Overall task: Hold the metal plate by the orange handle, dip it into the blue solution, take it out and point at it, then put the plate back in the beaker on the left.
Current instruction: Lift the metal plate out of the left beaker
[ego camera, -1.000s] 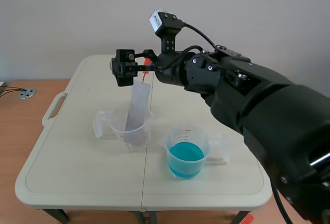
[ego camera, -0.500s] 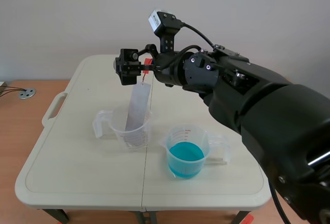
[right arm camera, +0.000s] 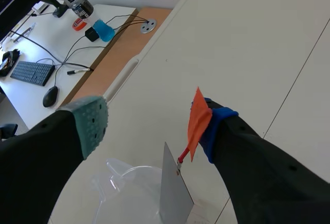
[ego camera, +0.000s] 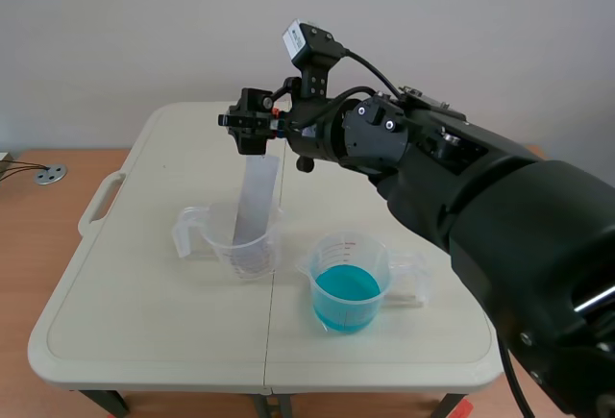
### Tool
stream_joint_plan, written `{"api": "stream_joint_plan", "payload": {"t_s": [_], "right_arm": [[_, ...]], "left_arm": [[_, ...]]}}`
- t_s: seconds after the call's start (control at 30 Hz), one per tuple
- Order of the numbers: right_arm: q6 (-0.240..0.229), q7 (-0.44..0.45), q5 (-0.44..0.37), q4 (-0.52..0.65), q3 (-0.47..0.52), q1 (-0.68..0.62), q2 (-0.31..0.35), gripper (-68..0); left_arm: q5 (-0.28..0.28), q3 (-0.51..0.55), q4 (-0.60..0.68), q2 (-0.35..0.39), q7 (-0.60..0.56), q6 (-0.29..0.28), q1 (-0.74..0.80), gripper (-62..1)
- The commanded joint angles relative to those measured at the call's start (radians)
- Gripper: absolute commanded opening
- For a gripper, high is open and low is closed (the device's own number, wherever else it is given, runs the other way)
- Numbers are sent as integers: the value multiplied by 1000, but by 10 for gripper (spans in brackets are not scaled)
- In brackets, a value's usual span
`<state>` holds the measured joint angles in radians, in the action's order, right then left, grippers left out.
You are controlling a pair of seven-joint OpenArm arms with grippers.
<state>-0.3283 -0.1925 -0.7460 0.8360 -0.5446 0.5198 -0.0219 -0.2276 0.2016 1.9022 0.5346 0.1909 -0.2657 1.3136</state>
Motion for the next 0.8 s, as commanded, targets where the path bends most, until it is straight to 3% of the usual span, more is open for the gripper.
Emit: {"api": "stream_joint_plan", "payload": {"t_s": [0.0, 0.13, 0.33, 0.47, 0.53, 0.6, 0.77], "right_arm": [[-4, 11, -11, 21, 6, 23, 0, -414], [-4, 11, -19, 21, 6, 23, 0, -495], [-4, 11, -19, 21, 6, 23, 0, -554], [-13, 10, -17, 21, 6, 23, 6, -662], [-21, 11, -18, 21, 6, 23, 11, -663], [-41, 11, -17, 21, 6, 23, 11, -663], [-149, 11, -3, 21, 6, 14, 10, -663]], "left_arm": [[-3, 1, 8, -2, -6, -6, 3, -593], [-3, 1, 8, -2, -6, -6, 3, -593], [-3, 1, 8, -2, -6, -6, 3, -593], [-3, 1, 8, -2, -6, -6, 3, -593], [-3, 1, 8, -2, -6, -6, 3, -593], [-3, 1, 8, -2, -6, -6, 3, -593], [-3, 1, 8, -2, -6, -6, 3, -593]]}}
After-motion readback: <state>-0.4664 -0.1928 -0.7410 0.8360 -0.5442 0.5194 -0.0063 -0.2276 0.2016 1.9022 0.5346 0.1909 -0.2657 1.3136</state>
